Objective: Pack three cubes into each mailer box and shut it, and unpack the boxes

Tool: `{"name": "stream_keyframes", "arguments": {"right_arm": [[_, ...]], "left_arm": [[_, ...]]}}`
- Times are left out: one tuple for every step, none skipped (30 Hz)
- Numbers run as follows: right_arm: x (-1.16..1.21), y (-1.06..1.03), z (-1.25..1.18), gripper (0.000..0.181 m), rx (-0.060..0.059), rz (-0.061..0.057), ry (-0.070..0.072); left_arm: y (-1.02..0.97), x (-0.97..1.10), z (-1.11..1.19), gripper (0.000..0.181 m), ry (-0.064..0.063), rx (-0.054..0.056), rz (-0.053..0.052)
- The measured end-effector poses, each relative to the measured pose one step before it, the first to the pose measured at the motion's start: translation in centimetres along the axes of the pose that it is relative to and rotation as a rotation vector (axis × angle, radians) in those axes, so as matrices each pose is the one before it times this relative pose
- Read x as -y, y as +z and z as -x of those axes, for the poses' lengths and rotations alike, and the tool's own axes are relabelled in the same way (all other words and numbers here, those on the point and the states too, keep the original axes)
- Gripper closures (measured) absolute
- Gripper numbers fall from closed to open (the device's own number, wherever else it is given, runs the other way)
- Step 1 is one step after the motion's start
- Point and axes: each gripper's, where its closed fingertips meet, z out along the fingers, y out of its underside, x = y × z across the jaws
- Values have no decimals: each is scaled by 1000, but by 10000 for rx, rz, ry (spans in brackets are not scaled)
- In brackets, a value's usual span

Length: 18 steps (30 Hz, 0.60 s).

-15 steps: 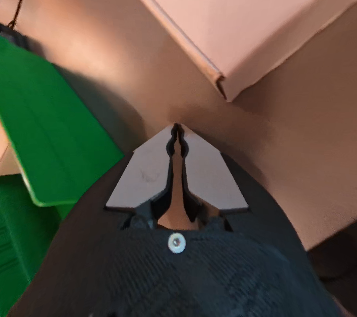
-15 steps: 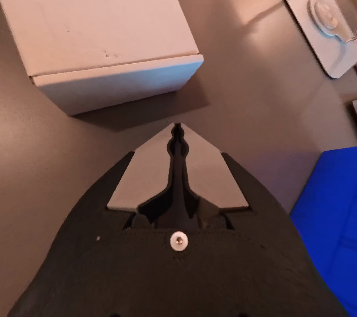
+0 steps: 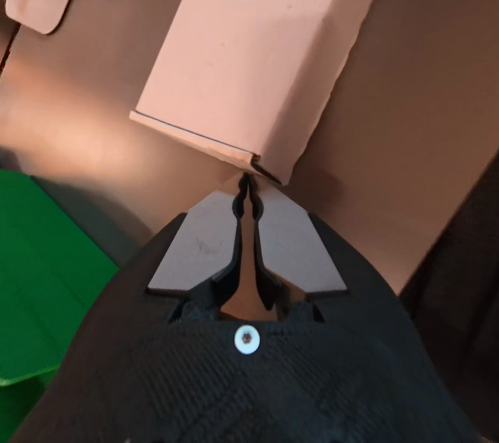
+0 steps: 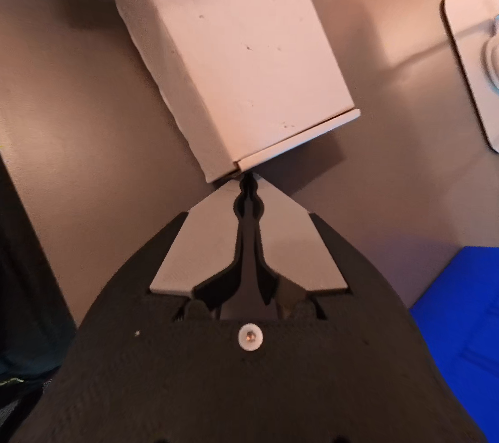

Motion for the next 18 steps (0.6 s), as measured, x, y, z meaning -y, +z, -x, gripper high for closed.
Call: {"name": "stream_keyframes", "arguments": {"right_arm": [[251,-462,-9,181,6,-101,14],[373,-561,74,181,63,-147,28],[369,-615,-46,181,-38,-128,3],[342,-629,-175,181,-133,-98,-32],[278,-603,-197,181,-161,-64,-42],[262,-551,-249,181,-199,-58,-38],[262,-489,-312,181,-243,-67,-24],[242,-422,-311,181,-228,-66,6],[233,-334,-235,181,-159,-68,46],[189,-251,-182,181,-110,-69,49],[118,-162,-172,181,-111,-49,17],[15,-97,-155,181,-97,-22,3],[-3,-94,-88,181,-23,-21,36],[25,-84,-29,181,36,-39,99],[25,-83,-33,181,57,-33,164],[34,-88,-25,181,76,-16,197],[39,-69,-31,181,67,-18,185],[93,-46,-96,181,5,-64,147]], "left_arm": [[-470,207,-157,181,140,-40,-59],[-484,186,-66,181,110,19,-46],[-524,295,-190,181,68,-63,-131],[-575,453,-212,181,-5,-95,-230],[-597,549,-153,181,-88,-85,-267],[-589,562,-211,181,-115,-136,-254],[-528,551,-185,181,-117,-128,-257],[-459,529,-113,181,-108,-82,-263],[-334,402,-25,181,-94,-53,-214],[-204,264,6,181,-96,-52,-181],[-117,205,-90,181,-159,-148,-176],[-88,200,-164,181,-207,-220,-179],[-61,142,-99,181,-186,-168,-142],[-60,133,19,181,-161,-81,-116],[-93,157,1,181,-179,-83,-104],[-107,147,-80,181,-182,-116,-73],[-98,89,-137,181,-145,-143,-41],[-83,44,-246,181,-78,-182,-28]]}}
